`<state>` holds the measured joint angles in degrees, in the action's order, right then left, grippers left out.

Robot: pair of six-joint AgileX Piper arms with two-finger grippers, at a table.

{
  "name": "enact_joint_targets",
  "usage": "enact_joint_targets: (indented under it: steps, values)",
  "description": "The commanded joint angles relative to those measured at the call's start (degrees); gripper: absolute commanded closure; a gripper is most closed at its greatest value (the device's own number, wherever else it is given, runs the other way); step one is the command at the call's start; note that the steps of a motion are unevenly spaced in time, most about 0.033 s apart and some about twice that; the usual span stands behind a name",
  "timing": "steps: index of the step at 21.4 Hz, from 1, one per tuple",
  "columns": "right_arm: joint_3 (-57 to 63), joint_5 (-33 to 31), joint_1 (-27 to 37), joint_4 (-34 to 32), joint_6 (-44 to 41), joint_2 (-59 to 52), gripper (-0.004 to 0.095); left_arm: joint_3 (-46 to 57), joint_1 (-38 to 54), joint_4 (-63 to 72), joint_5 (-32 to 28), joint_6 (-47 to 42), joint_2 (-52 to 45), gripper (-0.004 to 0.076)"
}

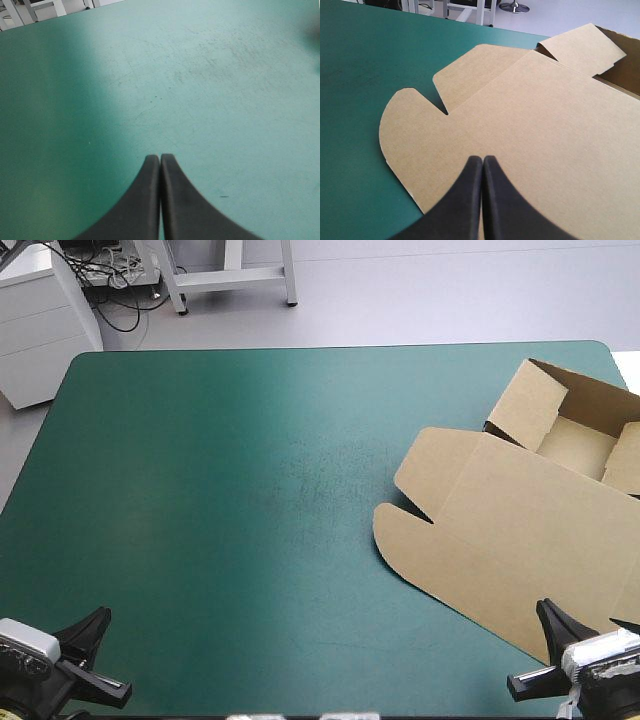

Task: Fold the box

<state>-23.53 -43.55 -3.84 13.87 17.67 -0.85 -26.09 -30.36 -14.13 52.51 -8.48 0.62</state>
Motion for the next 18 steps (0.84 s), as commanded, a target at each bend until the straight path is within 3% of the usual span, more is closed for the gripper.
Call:
enact_joint_targets:
  steps: [1, 5, 18]
  values:
    - [-1.4, 3.9, -0.27, -2.02, -3.57, -1.54, 0.0926, -1.23, -0.16, -0.26, -4.2, -0.55, 0.91, 0.0756]
    - [-1.4, 4.25, -0.27, -5.34, -6.62, -1.54, 0.0926, -1.23, -0.16, -0.26, -4.2, -0.55, 0.91, 0.0756]
    - [-1.4, 4.28, -0.27, -5.46, -6.62, -1.54, 0.0926, -1.23, -0.16, -0.26, -4.2, -0.55, 0.91, 0.0756]
